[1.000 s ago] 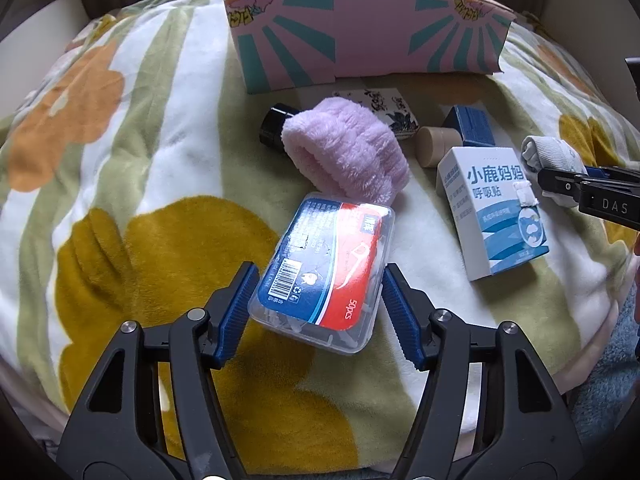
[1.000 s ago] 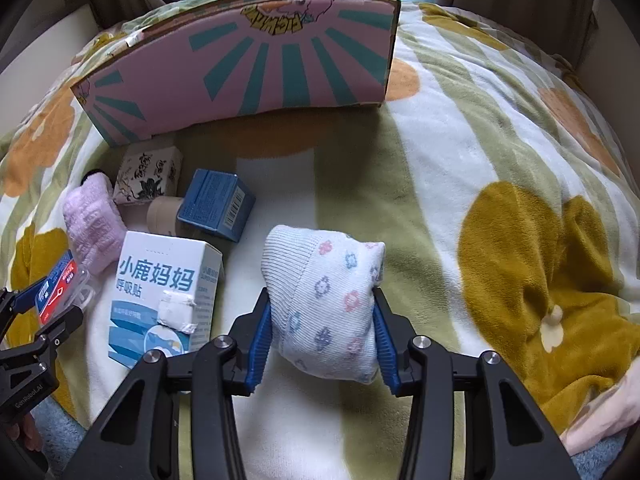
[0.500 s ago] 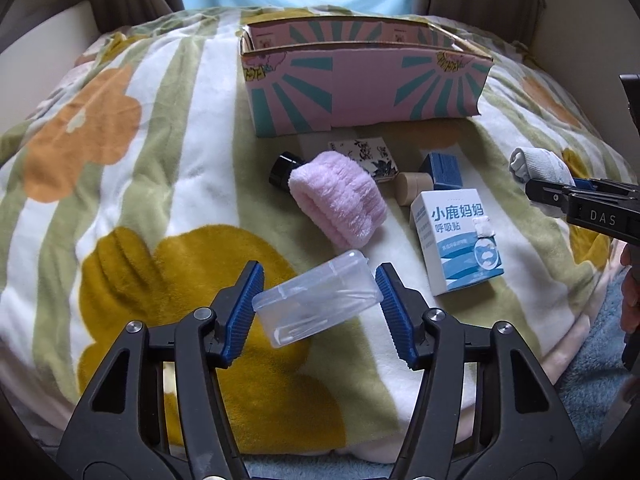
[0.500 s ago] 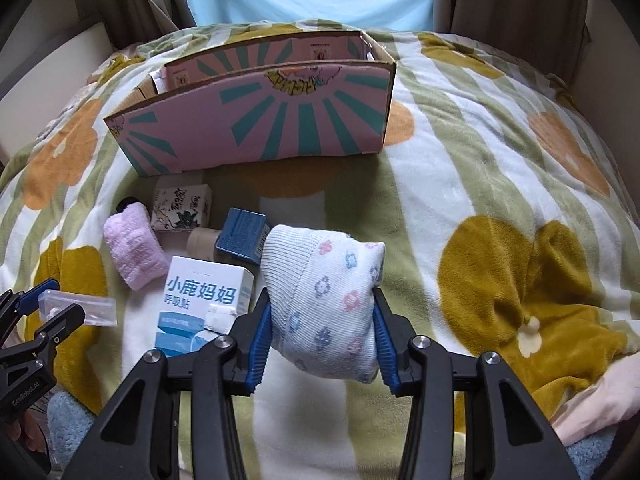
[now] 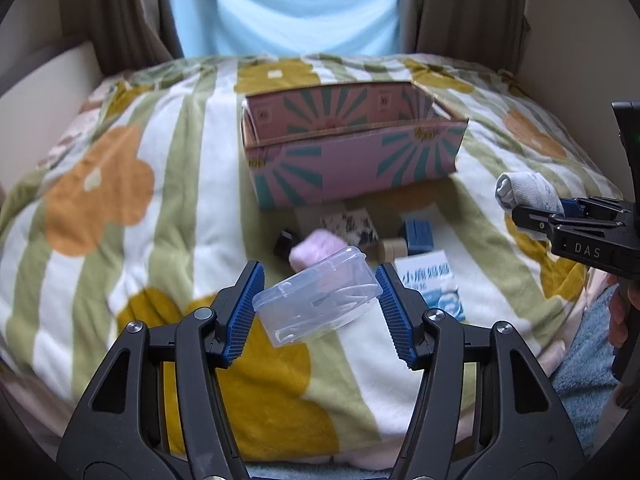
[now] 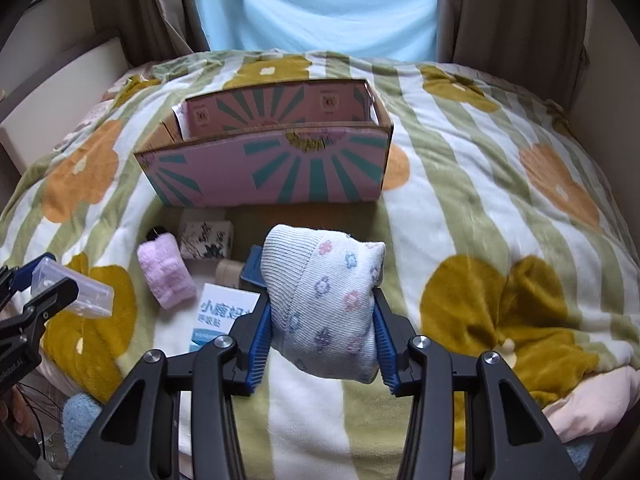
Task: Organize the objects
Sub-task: 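Carry both items over the pink box and open both tools to drop them inside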
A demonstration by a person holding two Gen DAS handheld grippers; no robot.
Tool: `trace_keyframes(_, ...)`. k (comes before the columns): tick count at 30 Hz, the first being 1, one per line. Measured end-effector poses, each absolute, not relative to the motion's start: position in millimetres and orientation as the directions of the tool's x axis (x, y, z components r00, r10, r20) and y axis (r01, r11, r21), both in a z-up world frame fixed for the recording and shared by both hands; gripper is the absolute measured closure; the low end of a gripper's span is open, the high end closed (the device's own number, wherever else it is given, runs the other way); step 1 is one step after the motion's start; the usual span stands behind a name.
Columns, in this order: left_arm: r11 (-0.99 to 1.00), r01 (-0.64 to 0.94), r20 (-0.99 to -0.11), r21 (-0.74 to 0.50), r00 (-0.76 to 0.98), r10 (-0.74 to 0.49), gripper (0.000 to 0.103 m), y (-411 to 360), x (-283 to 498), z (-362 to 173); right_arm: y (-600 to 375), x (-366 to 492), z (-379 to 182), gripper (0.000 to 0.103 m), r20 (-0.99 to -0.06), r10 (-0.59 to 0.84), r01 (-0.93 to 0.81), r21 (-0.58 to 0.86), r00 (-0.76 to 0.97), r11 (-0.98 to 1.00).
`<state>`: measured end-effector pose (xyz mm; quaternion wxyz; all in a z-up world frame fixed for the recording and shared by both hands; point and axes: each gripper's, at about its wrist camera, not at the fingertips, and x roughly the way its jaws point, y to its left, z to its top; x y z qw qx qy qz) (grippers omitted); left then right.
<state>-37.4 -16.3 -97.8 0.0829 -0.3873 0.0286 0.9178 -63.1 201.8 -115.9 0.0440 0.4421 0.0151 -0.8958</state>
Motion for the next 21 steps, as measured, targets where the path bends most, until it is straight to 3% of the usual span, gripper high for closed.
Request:
trace_keyframes(11,-0.973,-0.228,-0.644,-0.029,-0.741,0.193,0.048,-20.4,-95.3,-18.0,195.0,-103.8,-34.7,0.061,-0.738,-0.118,0.187,-0.011,-0.664,-0.982)
trace_keyframes(21,-0.968,-0.251,-0.672,-0.002,-0.717,0.187,0.048,-12.9,-187.6,-0.1,190.1,-187.7,-6.7,0.061,-0.746,-0.176,0.234,0.028,-0.642,-0.972)
